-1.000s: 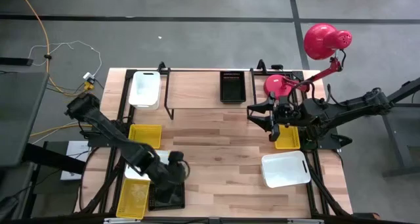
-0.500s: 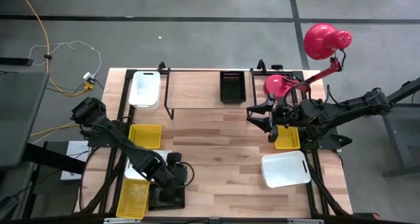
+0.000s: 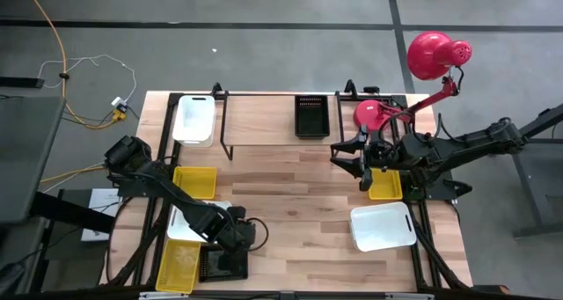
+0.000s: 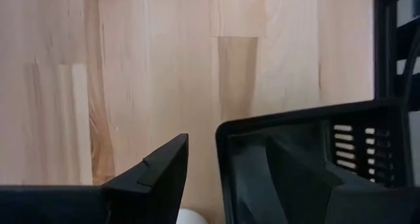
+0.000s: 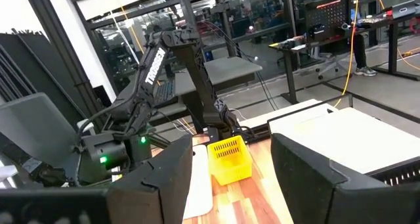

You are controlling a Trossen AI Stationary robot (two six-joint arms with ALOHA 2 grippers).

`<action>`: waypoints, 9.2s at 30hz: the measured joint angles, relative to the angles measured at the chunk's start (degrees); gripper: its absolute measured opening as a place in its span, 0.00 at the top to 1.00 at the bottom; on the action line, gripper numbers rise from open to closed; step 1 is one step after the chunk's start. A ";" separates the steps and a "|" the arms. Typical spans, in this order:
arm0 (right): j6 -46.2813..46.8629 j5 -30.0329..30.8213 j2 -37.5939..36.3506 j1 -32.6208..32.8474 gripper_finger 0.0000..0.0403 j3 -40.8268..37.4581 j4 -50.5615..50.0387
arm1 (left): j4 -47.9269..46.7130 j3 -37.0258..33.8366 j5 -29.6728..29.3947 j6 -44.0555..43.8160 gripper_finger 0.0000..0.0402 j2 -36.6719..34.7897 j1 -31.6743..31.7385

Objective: Stack baskets on shelf by color
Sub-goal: Stack the black bin into the black bin on the shelf, then put the top right yellow bin on the shelf

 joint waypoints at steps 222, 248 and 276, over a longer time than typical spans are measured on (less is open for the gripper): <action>1.39 17.43 0.02 0.00 0.52 0.00 8.37 | 50.71 -14.32 1.89 10.94 0.51 -48.06 42.13; 50.98 -19.43 9.01 0.04 0.53 1.97 -32.57 | 48.80 -14.32 4.96 13.61 0.51 -50.86 42.84; 76.98 -8.51 24.38 1.42 0.45 9.04 -81.16 | 48.71 -14.32 4.93 14.10 0.51 -50.86 42.84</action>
